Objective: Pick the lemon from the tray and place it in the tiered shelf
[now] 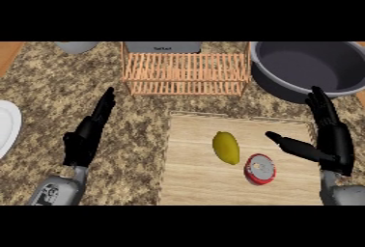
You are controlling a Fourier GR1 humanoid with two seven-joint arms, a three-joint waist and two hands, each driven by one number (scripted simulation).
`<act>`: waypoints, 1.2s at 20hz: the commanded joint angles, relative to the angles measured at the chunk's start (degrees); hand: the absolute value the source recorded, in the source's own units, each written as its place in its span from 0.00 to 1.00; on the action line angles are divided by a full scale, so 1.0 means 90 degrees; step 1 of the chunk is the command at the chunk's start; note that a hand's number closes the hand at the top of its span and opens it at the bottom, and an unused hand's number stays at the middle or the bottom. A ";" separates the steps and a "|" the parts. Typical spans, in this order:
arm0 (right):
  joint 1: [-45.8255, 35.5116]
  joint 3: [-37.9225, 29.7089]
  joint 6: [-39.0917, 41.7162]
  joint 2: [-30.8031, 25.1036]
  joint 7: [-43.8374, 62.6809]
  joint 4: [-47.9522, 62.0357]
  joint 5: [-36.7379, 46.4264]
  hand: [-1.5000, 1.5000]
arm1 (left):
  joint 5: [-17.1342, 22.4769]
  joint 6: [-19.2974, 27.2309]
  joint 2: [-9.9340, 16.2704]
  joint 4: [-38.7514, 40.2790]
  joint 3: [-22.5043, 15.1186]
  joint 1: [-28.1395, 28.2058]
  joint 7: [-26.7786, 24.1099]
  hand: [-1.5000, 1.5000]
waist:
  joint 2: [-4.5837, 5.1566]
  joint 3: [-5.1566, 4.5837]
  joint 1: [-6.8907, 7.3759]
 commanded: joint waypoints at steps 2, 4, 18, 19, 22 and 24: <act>0.0139 0.0589 0.0769 -0.0911 0.1054 -0.0797 0.0404 0.00 | -0.0046 -0.0102 0.0012 0.0141 0.0067 -0.0105 0.0063 0.50 | -0.0018 -0.0008 0.0009; -0.0308 0.0783 0.0527 -0.1163 0.2049 -0.1243 0.0838 0.00 | -0.0087 -0.0001 -0.0097 0.0045 0.0065 -0.0049 -0.0020 0.50 | -0.0022 -0.0013 0.0055; -0.2012 0.1955 0.3066 -0.2864 0.6594 -0.2978 0.1183 0.00 | -0.0261 -0.0146 -0.0281 0.0591 0.0090 -0.0196 -0.0414 0.50 | 0.0002 -0.0026 0.0084; -0.2290 0.2073 0.3118 -0.2726 0.7091 -0.3076 0.1237 0.00 | -0.0075 -0.0330 -0.0095 0.0310 0.0208 -0.0194 -0.0071 0.50 | -0.0014 -0.0019 0.0150; -0.2567 0.2691 0.3078 -0.2072 0.8108 -0.3385 0.1695 0.00 | -0.0260 -0.0162 -0.0285 0.0499 0.0195 -0.0340 -0.0059 0.50 | -0.0014 -0.0010 0.0099; -0.2802 0.2570 0.3172 -0.1748 0.8718 -0.3737 0.1729 0.00 | -0.0317 -0.0222 -0.0292 0.0346 0.0188 -0.0232 -0.0026 0.50 | -0.0018 -0.0005 0.0091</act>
